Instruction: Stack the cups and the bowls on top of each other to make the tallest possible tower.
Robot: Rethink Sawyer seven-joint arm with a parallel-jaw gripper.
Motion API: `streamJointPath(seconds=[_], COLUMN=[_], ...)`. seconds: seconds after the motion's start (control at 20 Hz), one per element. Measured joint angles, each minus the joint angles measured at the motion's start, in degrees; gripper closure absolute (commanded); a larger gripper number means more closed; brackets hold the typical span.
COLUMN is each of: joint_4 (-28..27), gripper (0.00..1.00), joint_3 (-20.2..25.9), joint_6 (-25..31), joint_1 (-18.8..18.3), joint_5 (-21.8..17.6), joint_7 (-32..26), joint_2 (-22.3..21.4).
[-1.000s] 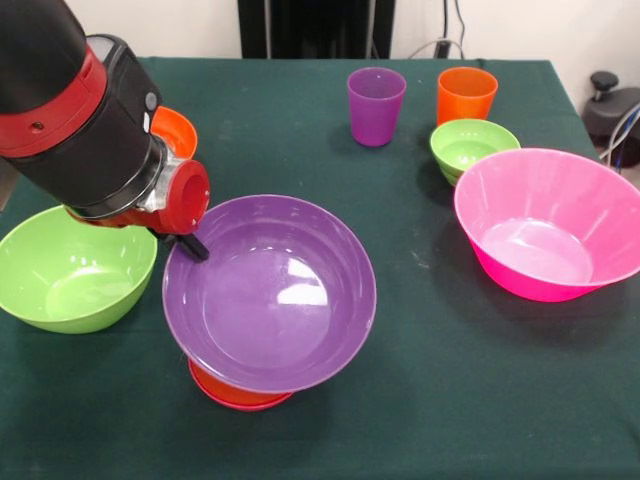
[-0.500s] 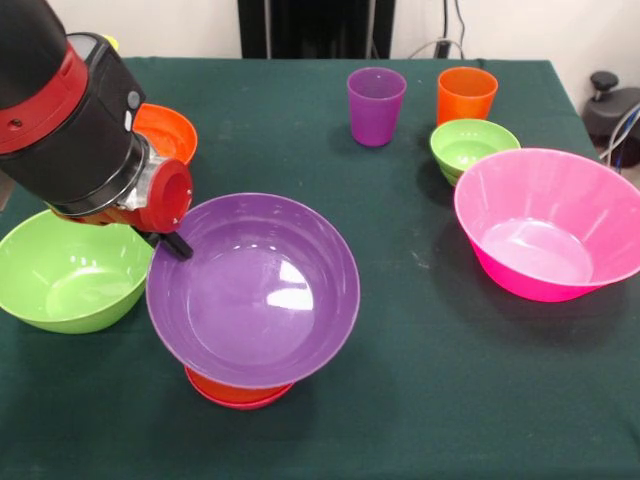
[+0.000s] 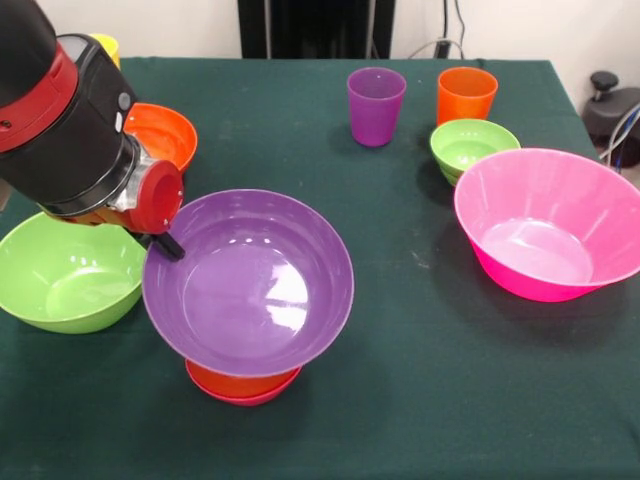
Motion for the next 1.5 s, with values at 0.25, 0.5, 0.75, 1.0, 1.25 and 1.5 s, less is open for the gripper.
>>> streamJointPath(seconds=[0.25,0.5,0.75,1.0,1.25,1.5], joint_4=[-0.3,-1.1,-2.5,-3.2,-3.2,-3.2], gripper=[1.0,0.0,0.0,0.0,0.0,0.0], joint_3=[0.0,0.0,0.0,0.0,0.0,0.0], joint_6=[0.0,0.0,0.0,0.0,0.0,0.0], joint_1=[0.0,0.0,0.0,0.0,0.0,0.0], joint_5=[-0.2,-0.4,-1.6,-1.9,-1.9,-1.9], joint_7=[-0.5,-1.6,-2.2,-2.7,-3.1,-3.1], joint_2=[0.1,0.3,0.4,0.5,0.5,0.5])
